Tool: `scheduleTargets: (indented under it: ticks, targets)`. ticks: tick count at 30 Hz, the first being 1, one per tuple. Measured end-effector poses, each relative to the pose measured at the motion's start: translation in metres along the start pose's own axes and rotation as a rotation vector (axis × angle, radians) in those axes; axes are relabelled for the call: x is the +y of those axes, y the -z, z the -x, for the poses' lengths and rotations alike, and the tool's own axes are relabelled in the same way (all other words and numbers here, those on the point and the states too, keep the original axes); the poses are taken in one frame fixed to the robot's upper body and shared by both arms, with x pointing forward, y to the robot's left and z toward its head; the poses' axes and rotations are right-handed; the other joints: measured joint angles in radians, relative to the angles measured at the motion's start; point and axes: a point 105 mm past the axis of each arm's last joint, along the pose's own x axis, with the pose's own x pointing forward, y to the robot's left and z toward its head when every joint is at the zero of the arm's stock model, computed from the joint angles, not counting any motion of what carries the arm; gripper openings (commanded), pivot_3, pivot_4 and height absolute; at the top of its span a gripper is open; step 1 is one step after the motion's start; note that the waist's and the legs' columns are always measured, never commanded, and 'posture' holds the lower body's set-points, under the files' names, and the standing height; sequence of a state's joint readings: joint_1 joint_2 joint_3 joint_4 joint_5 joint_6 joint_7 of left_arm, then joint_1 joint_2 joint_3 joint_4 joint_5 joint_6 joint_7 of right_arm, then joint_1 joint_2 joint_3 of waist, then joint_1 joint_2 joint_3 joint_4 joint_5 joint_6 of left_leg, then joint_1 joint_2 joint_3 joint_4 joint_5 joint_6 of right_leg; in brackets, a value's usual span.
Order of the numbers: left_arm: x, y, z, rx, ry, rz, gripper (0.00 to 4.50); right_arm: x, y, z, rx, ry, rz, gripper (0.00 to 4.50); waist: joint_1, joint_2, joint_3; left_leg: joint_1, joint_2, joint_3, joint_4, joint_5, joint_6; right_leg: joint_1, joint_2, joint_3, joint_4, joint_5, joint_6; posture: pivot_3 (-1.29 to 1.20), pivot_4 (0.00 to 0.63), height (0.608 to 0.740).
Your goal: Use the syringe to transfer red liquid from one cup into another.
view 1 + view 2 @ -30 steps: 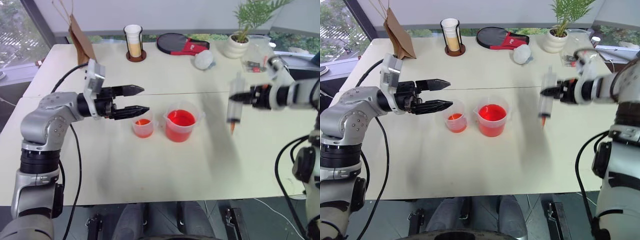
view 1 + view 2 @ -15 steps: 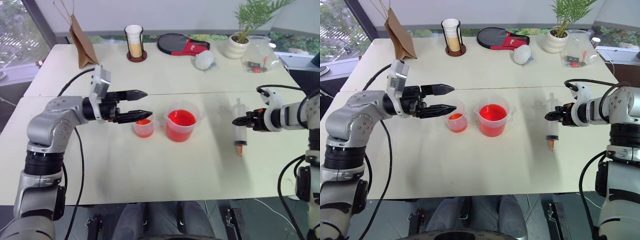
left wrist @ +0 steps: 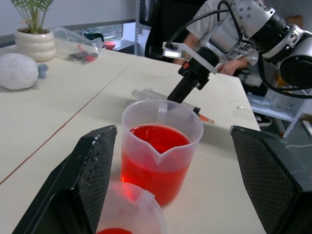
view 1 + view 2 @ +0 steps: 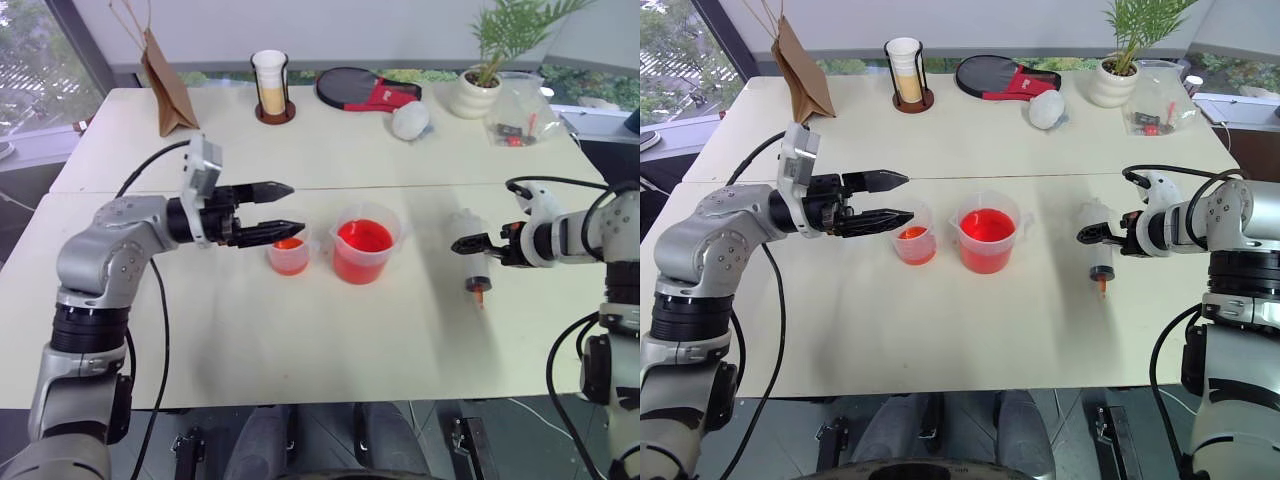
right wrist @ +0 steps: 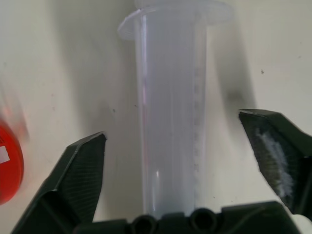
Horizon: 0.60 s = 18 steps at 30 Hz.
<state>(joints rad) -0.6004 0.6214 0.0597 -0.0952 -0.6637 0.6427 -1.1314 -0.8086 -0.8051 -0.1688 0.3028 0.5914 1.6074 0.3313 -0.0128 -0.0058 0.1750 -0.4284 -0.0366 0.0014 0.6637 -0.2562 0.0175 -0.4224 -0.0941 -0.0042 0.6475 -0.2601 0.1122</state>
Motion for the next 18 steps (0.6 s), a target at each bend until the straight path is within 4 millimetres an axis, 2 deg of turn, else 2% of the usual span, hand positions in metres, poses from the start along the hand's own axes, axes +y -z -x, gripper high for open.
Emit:
scheduleTargets:
  ticks: [3, 7, 9, 12, 16, 18]
  targets:
    - [0.002, 0.004, 0.004, 0.016, -0.024, 0.011, 3.87, 0.005, -0.008, 0.009, -0.051, -0.061, 0.034, 4.46, 0.001, 0.0, 0.0, 0.0, 0.0, 0.0, 0.0, 0.0, 0.0, 0.0, 0.0, 0.0, 0.0, 0.0, 0.0, 0.0, 0.15, 0.74]
    - [0.01, 0.006, 0.025, 0.05, -0.121, 0.008, 3.87, 0.011, -0.041, 0.054, -0.333, -0.216, 0.16, 4.46, 0.003, 0.0, 0.0, 0.0, 0.0, -0.001, 0.0, -0.001, 0.001, 0.001, 0.001, 0.0, -0.001, 0.0, 0.0, 0.0, 0.15, 0.74]
    - [0.018, 0.005, 0.036, 0.051, -0.193, 0.0, 3.87, 0.01, -0.048, 0.068, -0.464, -0.309, 0.21, 4.46, 0.002, -0.001, 0.0, 0.002, 0.0, -0.001, 0.0, -0.001, 0.001, 0.004, 0.001, 0.0, -0.002, 0.0, 0.0, 0.0, 0.15, 0.74]
    - [0.02, 0.013, 0.049, 0.061, -0.259, 0.032, 3.87, -0.004, -0.033, 0.059, -0.494, -0.332, 0.271, 4.46, 0.001, -0.001, 0.0, 0.006, 0.0, -0.001, 0.0, -0.001, 0.002, 0.008, 0.001, 0.0, -0.003, 0.0, 0.0, 0.0, 0.15, 0.74]
    - [0.011, 0.028, 0.085, 0.115, -0.386, 0.124, 3.87, -0.037, 0.014, 0.038, -0.428, -0.284, 0.345, 4.46, 0.001, -0.001, 0.0, 0.006, 0.001, -0.002, 0.0, -0.001, 0.002, 0.008, -0.001, 0.0, -0.002, 0.0, 0.001, 0.0, 0.15, 0.74]
    - [0.002, 0.039, 0.1, 0.15, -0.431, 0.168, 3.87, -0.05, 0.027, 0.038, -0.428, -0.27, 0.348, 4.46, 0.0, 0.0, 0.0, 0.007, 0.001, -0.001, 0.0, -0.001, 0.002, 0.008, -0.002, 0.0, -0.002, 0.0, 0.0, 0.0, 0.15, 0.74]
